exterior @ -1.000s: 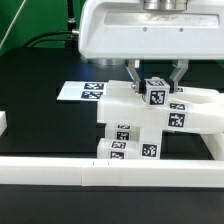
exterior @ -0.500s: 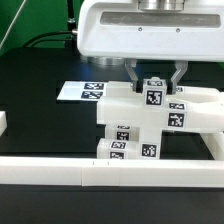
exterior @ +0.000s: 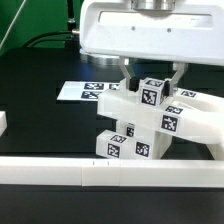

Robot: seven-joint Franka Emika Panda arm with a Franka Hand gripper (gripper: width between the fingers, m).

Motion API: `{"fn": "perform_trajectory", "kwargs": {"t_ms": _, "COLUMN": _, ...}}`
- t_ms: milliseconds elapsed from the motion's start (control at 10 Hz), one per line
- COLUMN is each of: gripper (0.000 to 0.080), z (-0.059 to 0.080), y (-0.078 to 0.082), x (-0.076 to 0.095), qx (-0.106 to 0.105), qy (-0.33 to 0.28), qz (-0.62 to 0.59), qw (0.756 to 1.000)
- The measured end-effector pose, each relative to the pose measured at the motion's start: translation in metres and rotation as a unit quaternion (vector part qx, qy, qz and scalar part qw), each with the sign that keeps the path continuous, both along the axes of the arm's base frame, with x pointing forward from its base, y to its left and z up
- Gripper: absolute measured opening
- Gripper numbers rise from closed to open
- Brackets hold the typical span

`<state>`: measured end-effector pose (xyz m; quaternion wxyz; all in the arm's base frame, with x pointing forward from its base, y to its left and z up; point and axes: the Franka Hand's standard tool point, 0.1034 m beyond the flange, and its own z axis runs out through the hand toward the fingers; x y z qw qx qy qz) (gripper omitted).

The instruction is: Assemble chair

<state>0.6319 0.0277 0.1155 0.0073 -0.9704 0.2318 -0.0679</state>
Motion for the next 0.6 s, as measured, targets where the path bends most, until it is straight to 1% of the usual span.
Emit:
{"fn": "perform_trajectory", "kwargs": {"t_ms": 100, "gripper": 0.0494, "z": 0.001, "y": 0.0, "x": 0.0, "qx": 0.0, "qy": 0.0, "qz": 0.001, "qw": 1.0}}
{"fn": "perform_trajectory", "kwargs": {"t_ms": 200, "gripper": 0.0615, "z": 0.004, "y": 0.001, "x": 0.0, "qx": 0.0, "qy": -0.002, "qz": 0.012, "qw": 1.0}}
{"fn": "perform_trajectory", "kwargs": {"t_ms": 300, "gripper": 0.064, "z": 0.01, "y": 0.003, "x": -0.001, "qx": 0.0, "qy": -0.005, "qz": 0.029, "qw": 1.0}}
{"fn": "perform_trajectory", "kwargs": {"t_ms": 400, "gripper": 0.0647, "z": 0.016, "y": 0.001, "x": -0.007, "qx": 0.0, "qy": -0.005, "qz": 0.061, "qw": 0.998}}
{"fn": "perform_trajectory", "kwargs": {"t_ms": 500, "gripper": 0.0647, "z": 0.021, "y": 0.002, "x": -0.015, "qx": 0.005, "qy": -0.004, "qz": 0.055, "qw": 0.998}}
{"fn": "perform_trajectory", "kwargs": {"t_ms": 600, "gripper": 0.0647, "z": 0.026, "y": 0.004, "x": -0.018, "qx": 0.01, "qy": -0.003, "qz": 0.043, "qw": 0.999}}
